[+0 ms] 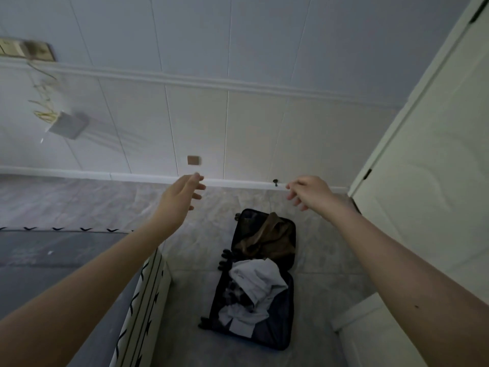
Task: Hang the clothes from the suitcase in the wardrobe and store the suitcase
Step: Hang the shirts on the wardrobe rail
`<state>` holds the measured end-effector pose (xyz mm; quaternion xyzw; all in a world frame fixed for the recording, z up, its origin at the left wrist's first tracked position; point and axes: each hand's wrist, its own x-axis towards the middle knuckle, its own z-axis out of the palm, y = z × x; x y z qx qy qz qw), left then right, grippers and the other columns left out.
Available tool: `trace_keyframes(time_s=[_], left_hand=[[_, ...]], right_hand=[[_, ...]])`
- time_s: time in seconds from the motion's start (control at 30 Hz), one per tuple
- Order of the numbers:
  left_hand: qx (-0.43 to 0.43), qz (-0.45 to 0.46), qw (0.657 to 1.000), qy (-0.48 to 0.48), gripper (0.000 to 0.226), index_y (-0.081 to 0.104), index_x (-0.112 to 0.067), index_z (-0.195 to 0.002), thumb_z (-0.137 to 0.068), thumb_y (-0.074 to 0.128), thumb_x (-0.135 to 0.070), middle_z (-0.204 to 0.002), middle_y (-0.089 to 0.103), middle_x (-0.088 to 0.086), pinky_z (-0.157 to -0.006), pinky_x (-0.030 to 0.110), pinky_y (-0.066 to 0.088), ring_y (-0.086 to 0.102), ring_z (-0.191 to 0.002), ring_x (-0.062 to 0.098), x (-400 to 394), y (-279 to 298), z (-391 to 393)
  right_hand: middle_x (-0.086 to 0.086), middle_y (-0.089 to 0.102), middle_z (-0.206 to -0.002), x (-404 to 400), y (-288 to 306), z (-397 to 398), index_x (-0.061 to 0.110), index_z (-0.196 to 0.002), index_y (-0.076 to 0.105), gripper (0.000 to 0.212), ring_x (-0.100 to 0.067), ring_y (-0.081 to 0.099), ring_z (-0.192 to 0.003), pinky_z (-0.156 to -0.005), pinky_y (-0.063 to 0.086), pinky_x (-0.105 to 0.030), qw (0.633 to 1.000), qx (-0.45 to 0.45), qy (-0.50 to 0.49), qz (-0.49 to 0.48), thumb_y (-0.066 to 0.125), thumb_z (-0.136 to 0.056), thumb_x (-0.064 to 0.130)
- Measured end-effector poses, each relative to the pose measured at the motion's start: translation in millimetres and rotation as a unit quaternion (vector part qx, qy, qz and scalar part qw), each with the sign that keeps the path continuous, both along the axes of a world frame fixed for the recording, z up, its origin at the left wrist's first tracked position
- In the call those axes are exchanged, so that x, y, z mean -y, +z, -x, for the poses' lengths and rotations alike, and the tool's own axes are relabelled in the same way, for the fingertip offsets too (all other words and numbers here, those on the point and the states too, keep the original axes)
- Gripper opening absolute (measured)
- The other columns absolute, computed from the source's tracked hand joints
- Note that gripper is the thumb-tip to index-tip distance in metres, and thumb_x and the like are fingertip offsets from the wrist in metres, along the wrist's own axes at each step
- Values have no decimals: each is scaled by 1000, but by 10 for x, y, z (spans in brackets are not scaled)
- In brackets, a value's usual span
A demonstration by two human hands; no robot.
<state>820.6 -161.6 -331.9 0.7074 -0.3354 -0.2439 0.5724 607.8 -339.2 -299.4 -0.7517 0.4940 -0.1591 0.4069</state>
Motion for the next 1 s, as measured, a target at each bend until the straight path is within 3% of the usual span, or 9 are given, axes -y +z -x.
trace_keyframes(time_s=[0.07, 0.2, 0.4, 0.57, 0.73, 0.8, 0.87, 0.93, 1.0], left_hand=[[7, -28, 1000, -3, 27, 56, -24, -106, -99, 35, -40, -102, 63, -5, -80, 36, 49, 60, -93, 18, 269, -305, -185], [-6, -73, 997, 2, 25, 57, -28, -102, -99, 36, -40, -100, 63, -9, -77, 32, 47, 59, -93, 15, 630, -903, -400], [-81, -125, 989, -10, 26, 57, -28, -94, -99, 34, -37, -102, 61, -5, -83, 38, 45, 56, -100, 21, 1047, -2018, -530], [-60, -169, 983, -37, 25, 60, -24, -95, -98, 37, -35, -105, 63, 2, -82, 34, 44, 57, -99, 20, 1192, -3188, -579], [-35, -208, 972, -101, 28, 61, -18, -89, -97, 41, -36, -100, 65, 12, -72, 25, 41, 60, -91, 24, 1195, -4339, -583], [-40, -218, 969, -113, 22, 60, -32, -87, -97, 40, -36, -96, 65, -1, -72, 18, 40, 60, -91, 17, 1232, -4793, -561], [-74, -207, 968, -120, 22, 56, -38, -87, -98, 38, -32, -91, 62, -19, -71, 10, 40, 57, -87, -3, 1290, -5276, -501], [-94, -206, 966, -124, 27, 56, -30, -82, -99, 36, -25, -79, 61, -20, -64, 3, 41, 56, -74, -11, 1382, -5680, -448], [-102, -210, 961, -148, 28, 54, -19, -81, -99, 35, -30, -78, 55, -13, -60, 1, 39, 53, -67, -6, 1447, -6178, -395]], right_hand=[[-5, 64, -78, 419, -471, -21, 16, -73, 59, 24, -17, 56, -61, -54, 44, -26, 999, -22, -26, -26, 43, -91, 14], [-3, 64, -77, 839, -1254, -6, 16, -75, 59, 26, -17, 56, -64, -61, 45, -29, 995, -55, -45, -63, 42, -94, 18], [-6, 64, -87, 1089, -2510, -133, 24, -76, 59, 24, -29, 62, -88, -86, 49, -43, 990, -94, -22, -106, 45, -95, 25], [-11, 64, -103, 1063, -3659, -236, 6, -104, 62, 27, -23, 59, -94, -76, 43, -28, 981, -166, -9, -99, 41, -97, 22], [-10, 58, -118, 973, -4830, -284, 9, -119, 55, 30, -24, 56, -102, -85, 45, -32, 972, -199, -5, -126, 40, -97, 23], [-6, 57, -117, 936, -5296, -285, 12, -121, 52, 30, -20, 55, -102, -88, 47, -31, 967, -216, 12, -134, 39, -97, 22], [-5, 58, -116, 925, -5790, -300, 13, -123, 50, 31, -16, 54, -100, -89, 47, -28, 960, -239, 42, -137, 39, -97, 25], [-4, 56, -123, 983, -6192, -337, 13, -127, 46, 34, -13, 52, -100, -86, 44, -23, 952, -269, 74, -130, 40, -97, 30], [-3, 52, -132, 1054, -6618, -390, 13, -133, 41, 41, -15, 51, -109, -88, 41, -22, 949, -287, 81, -103, 42, -97, 33]])
